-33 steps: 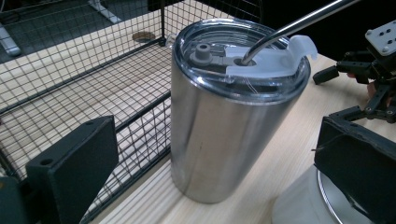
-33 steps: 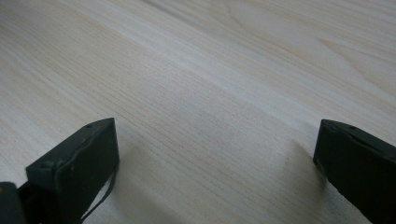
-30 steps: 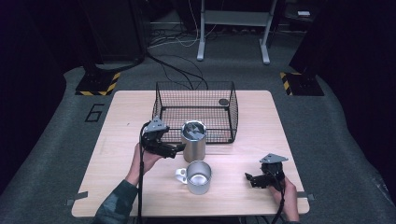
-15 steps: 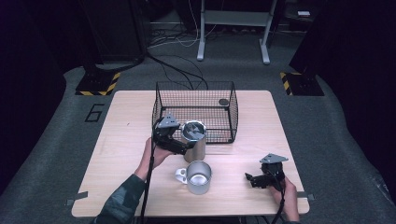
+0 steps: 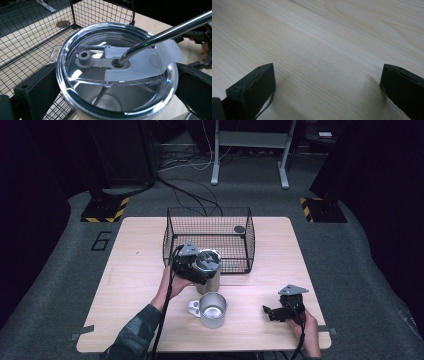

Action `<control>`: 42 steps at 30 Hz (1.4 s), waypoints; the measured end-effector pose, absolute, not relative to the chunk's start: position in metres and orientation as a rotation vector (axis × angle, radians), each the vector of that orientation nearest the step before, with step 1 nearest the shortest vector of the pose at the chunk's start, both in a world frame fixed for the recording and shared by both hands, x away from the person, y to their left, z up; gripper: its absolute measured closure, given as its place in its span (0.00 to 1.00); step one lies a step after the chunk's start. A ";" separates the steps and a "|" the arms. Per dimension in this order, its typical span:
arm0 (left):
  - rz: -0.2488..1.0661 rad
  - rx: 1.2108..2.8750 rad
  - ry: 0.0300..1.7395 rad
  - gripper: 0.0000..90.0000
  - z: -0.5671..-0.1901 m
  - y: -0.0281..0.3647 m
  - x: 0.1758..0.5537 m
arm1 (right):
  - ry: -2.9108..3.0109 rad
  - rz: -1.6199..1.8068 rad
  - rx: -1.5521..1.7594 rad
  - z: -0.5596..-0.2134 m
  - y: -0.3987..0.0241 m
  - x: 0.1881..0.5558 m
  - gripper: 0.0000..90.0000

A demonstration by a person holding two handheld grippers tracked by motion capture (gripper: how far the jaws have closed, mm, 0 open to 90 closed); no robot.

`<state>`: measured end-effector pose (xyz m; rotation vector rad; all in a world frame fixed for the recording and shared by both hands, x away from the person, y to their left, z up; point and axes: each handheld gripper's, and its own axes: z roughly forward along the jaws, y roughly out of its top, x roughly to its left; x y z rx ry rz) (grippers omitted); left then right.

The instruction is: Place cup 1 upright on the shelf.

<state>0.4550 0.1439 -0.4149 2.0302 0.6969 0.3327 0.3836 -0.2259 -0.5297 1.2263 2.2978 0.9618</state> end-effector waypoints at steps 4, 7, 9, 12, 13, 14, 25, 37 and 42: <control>0.348 2.038 0.698 0.00 -0.417 0.139 0.458 | 2.298 0.962 1.226 -0.530 -0.226 0.384 0.00; 0.353 2.046 0.702 0.02 -0.418 0.138 0.459 | 2.298 0.962 1.226 -0.530 -0.226 0.384 0.00; 0.361 2.045 0.704 0.02 -0.419 0.136 0.459 | 2.298 0.962 1.226 -0.530 -0.226 0.384 0.00; 0.361 2.055 0.693 0.03 -0.419 0.136 0.460 | 2.298 0.962 1.226 -0.530 -0.226 0.384 0.00; 0.376 2.047 0.698 0.03 -0.420 0.136 0.459 | 2.298 0.962 1.226 -0.530 -0.226 0.384 0.00; 0.377 2.044 0.695 0.03 -0.420 0.135 0.459 | 2.299 0.962 1.222 -0.530 -0.226 0.384 0.00; 0.377 2.042 0.692 0.04 -0.420 0.136 0.459 | 2.298 0.962 1.226 -0.530 -0.226 0.384 0.00; 0.373 2.040 0.682 0.04 -0.420 0.137 0.459 | 2.296 0.969 1.219 -0.530 -0.226 0.384 0.00; 0.371 2.031 0.674 0.04 -0.417 0.139 0.457 | 2.296 0.969 1.218 -0.530 -0.226 0.384 0.00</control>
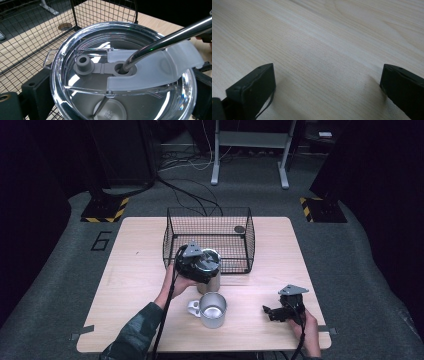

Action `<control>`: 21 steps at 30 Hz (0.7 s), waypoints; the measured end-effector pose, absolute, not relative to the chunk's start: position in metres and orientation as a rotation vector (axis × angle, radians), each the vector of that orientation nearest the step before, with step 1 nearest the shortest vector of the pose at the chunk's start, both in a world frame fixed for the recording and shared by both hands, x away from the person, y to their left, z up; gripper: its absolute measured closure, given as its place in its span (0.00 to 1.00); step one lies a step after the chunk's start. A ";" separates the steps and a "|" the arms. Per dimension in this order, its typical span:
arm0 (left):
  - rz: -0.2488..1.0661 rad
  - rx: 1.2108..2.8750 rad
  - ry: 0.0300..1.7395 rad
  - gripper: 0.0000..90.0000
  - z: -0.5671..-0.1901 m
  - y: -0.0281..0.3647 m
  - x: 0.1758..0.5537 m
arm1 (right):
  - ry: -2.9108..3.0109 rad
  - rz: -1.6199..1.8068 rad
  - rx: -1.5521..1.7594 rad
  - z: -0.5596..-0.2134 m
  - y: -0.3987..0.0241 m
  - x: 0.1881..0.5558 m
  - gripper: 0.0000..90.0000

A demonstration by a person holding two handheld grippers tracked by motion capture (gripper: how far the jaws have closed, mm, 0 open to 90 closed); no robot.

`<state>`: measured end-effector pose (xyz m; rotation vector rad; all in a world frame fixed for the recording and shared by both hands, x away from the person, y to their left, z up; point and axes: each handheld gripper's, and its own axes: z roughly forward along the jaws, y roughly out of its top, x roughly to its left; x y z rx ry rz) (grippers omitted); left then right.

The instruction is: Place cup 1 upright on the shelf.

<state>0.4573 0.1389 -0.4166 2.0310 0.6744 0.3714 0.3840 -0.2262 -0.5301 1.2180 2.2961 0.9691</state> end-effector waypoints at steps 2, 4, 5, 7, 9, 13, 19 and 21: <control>0.372 2.028 0.676 0.04 -0.416 0.139 0.457 | 2.296 0.969 1.219 -0.530 -0.226 0.384 0.00; 0.370 2.030 0.675 0.04 -0.415 0.139 0.457 | 2.296 0.969 1.218 -0.530 -0.226 0.384 0.00; 0.369 2.029 0.676 0.04 -0.415 0.139 0.456 | 2.295 0.969 1.223 -0.530 -0.226 0.384 0.00; 0.373 2.027 0.675 0.04 -0.414 0.140 0.455 | 2.296 0.969 1.218 -0.530 -0.226 0.384 0.00; 0.370 2.030 0.669 0.04 -0.411 0.142 0.454 | 2.295 0.969 1.220 -0.530 -0.226 0.384 0.00; 0.380 2.015 0.670 0.04 -0.408 0.143 0.452 | 2.297 0.969 1.218 -0.530 -0.226 0.384 0.00; 0.392 2.005 0.661 0.04 -0.400 0.146 0.449 | 2.295 0.969 1.223 -0.530 -0.226 0.384 0.00; 0.383 2.014 0.659 0.04 -0.399 0.148 0.448 | 2.296 0.969 1.219 -0.530 -0.226 0.384 0.00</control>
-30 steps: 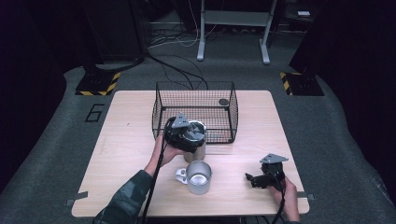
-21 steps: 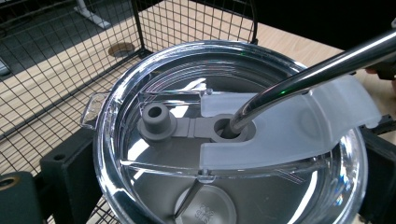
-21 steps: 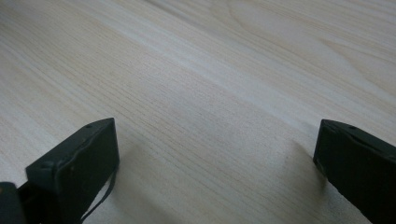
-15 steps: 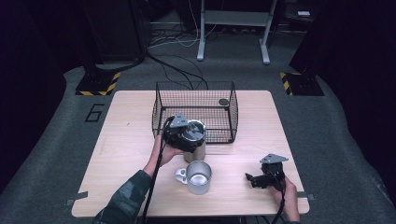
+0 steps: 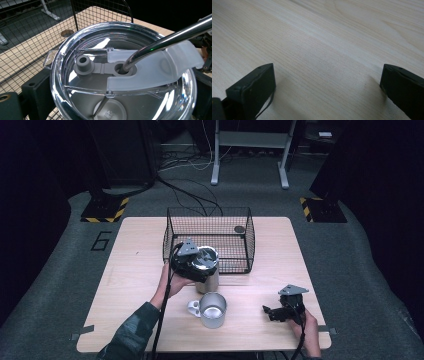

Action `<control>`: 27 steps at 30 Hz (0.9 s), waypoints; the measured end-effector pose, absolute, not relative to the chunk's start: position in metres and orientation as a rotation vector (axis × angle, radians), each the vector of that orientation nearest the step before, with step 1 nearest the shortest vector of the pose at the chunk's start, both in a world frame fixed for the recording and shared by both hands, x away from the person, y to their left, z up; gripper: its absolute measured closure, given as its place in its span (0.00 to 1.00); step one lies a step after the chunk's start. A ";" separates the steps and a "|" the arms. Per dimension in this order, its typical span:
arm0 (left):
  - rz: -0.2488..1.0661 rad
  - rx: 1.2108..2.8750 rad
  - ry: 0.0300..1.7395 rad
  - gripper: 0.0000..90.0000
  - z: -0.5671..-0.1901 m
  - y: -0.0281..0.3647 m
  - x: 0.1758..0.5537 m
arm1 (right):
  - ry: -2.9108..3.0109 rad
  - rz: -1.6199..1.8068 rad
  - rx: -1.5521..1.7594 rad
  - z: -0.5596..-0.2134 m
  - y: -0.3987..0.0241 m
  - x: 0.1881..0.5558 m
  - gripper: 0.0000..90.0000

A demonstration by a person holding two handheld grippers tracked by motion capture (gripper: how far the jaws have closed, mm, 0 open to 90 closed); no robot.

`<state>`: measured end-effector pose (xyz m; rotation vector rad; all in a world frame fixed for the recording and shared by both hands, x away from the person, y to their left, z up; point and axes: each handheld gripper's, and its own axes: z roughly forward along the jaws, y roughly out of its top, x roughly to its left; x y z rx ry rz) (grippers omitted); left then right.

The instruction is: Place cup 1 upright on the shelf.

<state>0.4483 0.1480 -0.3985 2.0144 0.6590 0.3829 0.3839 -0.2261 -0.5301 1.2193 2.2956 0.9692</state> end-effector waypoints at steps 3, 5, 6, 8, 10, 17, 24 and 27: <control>0.397 2.010 0.656 0.04 -0.398 0.149 0.448 | 2.297 0.969 1.218 -0.530 -0.226 0.384 0.00; 0.398 2.012 0.658 0.04 -0.397 0.150 0.449 | 2.295 0.969 1.221 -0.530 -0.226 0.384 0.00; 0.398 2.011 0.657 0.04 -0.395 0.151 0.449 | 2.297 0.969 1.218 -0.530 -0.226 0.384 0.00; 0.392 2.006 0.654 0.04 -0.392 0.152 0.448 | 2.297 0.969 1.218 -0.530 -0.226 0.384 0.00; 0.390 1.994 0.651 0.04 -0.390 0.153 0.448 | 2.297 0.969 1.218 -0.530 -0.226 0.384 0.00; 0.409 1.990 0.643 0.04 -0.381 0.154 0.446 | 2.297 0.969 1.218 -0.530 -0.226 0.384 0.00; 0.417 1.995 0.630 0.04 -0.372 0.156 0.444 | 2.296 0.969 1.219 -0.530 -0.226 0.384 0.00; 0.415 1.990 0.628 0.04 -0.367 0.157 0.444 | 2.295 0.969 1.223 -0.530 -0.226 0.384 0.00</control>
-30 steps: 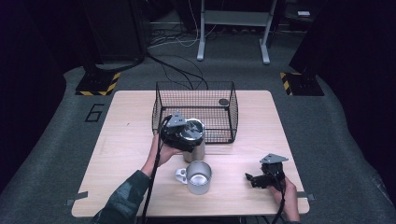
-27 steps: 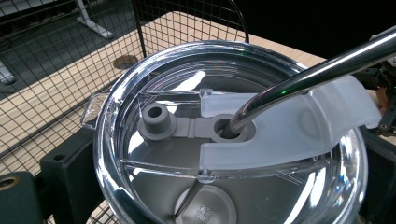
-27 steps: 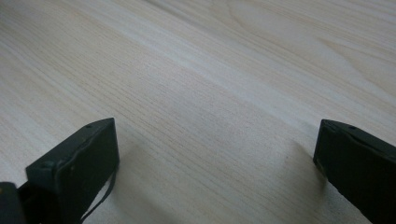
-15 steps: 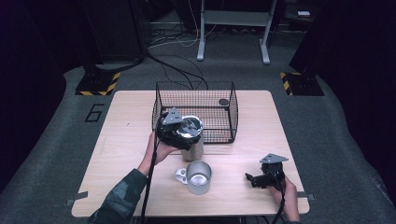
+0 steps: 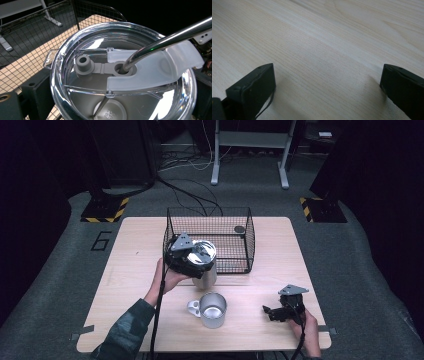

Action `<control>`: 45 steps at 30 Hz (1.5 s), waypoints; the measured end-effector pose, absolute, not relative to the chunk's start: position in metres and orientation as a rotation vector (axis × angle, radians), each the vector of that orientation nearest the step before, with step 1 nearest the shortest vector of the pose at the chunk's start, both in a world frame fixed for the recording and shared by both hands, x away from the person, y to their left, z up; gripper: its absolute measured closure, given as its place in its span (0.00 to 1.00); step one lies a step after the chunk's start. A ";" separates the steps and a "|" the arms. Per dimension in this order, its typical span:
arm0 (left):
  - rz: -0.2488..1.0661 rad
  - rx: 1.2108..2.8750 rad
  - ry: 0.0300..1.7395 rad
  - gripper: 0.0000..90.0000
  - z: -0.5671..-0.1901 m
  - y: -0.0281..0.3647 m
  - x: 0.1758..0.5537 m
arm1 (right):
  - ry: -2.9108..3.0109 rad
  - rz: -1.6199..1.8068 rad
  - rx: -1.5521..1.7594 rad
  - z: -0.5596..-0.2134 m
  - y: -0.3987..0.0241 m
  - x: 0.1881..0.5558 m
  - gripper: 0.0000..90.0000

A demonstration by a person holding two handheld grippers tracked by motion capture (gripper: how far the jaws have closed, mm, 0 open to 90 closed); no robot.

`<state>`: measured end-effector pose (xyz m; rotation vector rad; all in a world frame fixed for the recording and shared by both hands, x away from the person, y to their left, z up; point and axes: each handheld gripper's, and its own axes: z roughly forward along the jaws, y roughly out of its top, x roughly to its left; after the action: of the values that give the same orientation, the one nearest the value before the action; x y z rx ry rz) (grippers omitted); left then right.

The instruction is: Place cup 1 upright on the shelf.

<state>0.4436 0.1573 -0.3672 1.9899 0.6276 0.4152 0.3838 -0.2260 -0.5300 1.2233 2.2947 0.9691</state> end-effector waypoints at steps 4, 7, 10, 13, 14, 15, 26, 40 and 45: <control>0.413 1.977 0.624 0.04 -0.363 0.159 0.444 | 2.296 0.968 1.222 -0.530 -0.226 0.384 0.00; 0.411 1.968 0.621 0.04 -0.358 0.160 0.443 | 2.296 0.969 1.223 -0.530 -0.226 0.384 0.00; 0.409 1.978 0.610 0.04 -0.353 0.162 0.443 | 2.297 0.968 1.218 -0.530 -0.226 0.384 0.00; 0.421 1.974 0.605 0.04 -0.348 0.164 0.441 | 2.295 0.969 1.223 -0.530 -0.226 0.384 0.00; 0.421 1.974 0.605 0.04 -0.348 0.164 0.441 | 2.295 0.969 1.223 -0.530 -0.226 0.384 0.00; 0.417 1.975 0.604 0.04 -0.344 0.166 0.441 | 2.294 0.969 1.223 -0.530 -0.226 0.384 0.00; 0.431 1.934 0.620 0.04 -0.329 0.176 0.441 | 2.297 0.969 1.218 -0.530 -0.226 0.384 0.00; 0.488 1.921 0.635 0.04 -0.309 0.183 0.448 | 2.295 0.969 1.223 -0.530 -0.226 0.384 0.00; 0.525 1.900 0.661 0.04 -0.302 0.185 0.455 | 2.295 0.969 1.221 -0.530 -0.226 0.384 0.00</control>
<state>0.4553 0.1848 -0.3024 1.9000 0.6610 0.5254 0.3839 -0.2261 -0.5300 1.2209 2.2955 0.9688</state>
